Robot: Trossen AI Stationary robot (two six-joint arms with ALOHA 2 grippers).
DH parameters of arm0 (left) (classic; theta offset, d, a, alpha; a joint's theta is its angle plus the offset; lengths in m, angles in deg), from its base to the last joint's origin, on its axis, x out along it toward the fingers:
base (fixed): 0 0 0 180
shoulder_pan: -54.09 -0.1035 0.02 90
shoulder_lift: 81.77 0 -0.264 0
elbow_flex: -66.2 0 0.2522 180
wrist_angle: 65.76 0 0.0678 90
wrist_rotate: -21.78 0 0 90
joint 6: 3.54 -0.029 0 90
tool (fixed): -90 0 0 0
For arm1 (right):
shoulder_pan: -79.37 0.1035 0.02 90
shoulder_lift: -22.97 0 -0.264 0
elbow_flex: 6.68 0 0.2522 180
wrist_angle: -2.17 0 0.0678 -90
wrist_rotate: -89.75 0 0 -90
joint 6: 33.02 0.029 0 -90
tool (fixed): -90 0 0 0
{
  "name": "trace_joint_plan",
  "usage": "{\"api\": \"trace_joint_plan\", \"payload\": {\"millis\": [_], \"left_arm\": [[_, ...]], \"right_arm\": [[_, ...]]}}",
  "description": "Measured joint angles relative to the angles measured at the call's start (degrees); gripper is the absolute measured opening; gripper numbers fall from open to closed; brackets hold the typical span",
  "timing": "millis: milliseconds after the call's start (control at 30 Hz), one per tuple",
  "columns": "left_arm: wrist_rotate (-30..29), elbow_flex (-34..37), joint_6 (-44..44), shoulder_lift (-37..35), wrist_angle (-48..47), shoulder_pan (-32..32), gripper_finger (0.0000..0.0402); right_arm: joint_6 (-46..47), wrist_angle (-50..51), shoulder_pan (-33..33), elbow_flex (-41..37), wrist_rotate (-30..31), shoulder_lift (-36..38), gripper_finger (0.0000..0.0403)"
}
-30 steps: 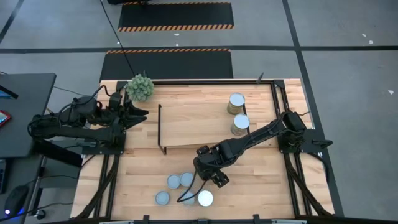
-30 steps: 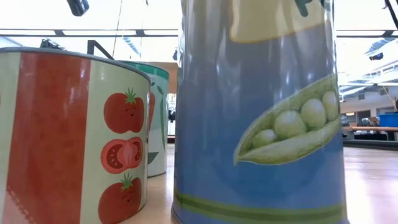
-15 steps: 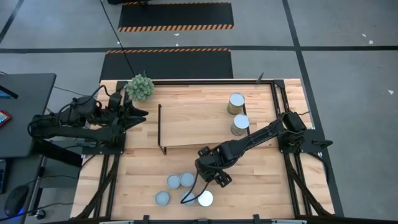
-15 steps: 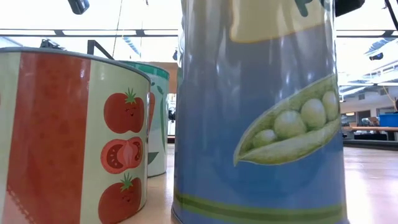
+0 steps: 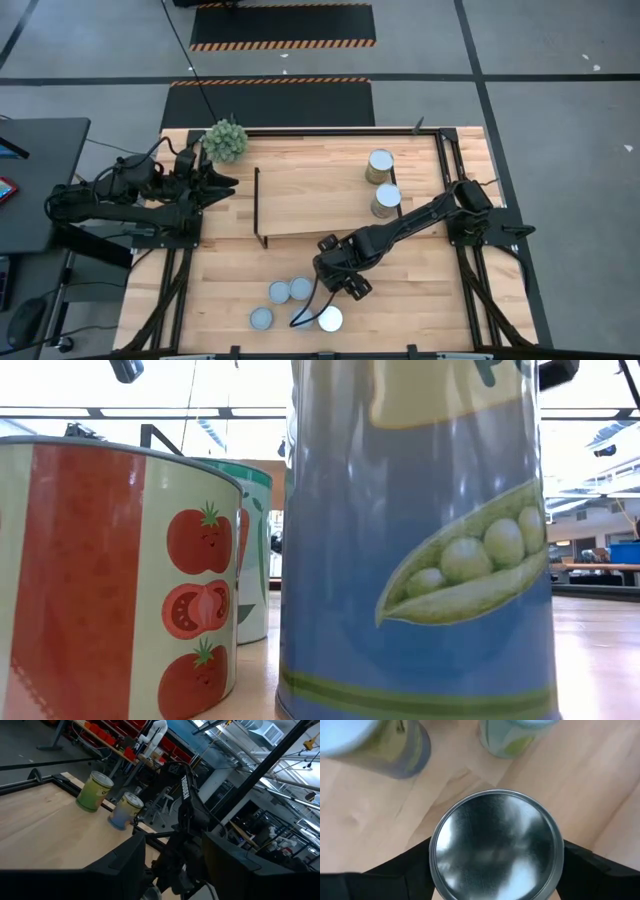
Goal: Pick and place cans onto a shelf
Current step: Put the light blue can on the shelf
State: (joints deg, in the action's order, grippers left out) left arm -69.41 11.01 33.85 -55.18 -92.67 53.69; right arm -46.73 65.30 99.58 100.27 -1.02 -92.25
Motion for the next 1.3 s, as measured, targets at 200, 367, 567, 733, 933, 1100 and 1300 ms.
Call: {"api": "trace_joint_plan", "payload": {"millis": [200,367,567,733,933,1100,1300], "left_arm": [[0.0,0.0,-0.4,0.0,0.0,0.0,0.0201],[0.0,0.0,-0.5,0.0,0.0,0.0,0.0201],[0.0,0.0,-0.6,0.0,0.0,0.0,0.0201],[0.0,0.0,-0.6,0.0,-0.3,0.0,0.0201],[0.0,0.0,-0.7,0.0,-2.0,0.0,0.0201],[0.0,0.0,-1.8,0.0,-2.2,0.0,0.0201],[0.0,0.0,-3.7,0.0,-2.2,0.0,0.0201]], "right_arm": [[3.9,6.6,0.0,7.6,-0.4,0.0,0.032],[5.6,13.7,0.0,14.7,-0.5,0.0,0.0321],[8.8,20.1,-0.4,24.2,-0.4,0.0,0.0321],[11.2,25.0,-2.5,30.8,-0.2,0.1,0.0321],[11.1,31.5,-6.3,37.8,0.0,0.1,0.0321],[10.0,38.3,-11.0,41.4,-0.4,0.2,0.0321],[7.2,39.6,-17.3,41.8,-1.4,1.0,0.0321]]}}
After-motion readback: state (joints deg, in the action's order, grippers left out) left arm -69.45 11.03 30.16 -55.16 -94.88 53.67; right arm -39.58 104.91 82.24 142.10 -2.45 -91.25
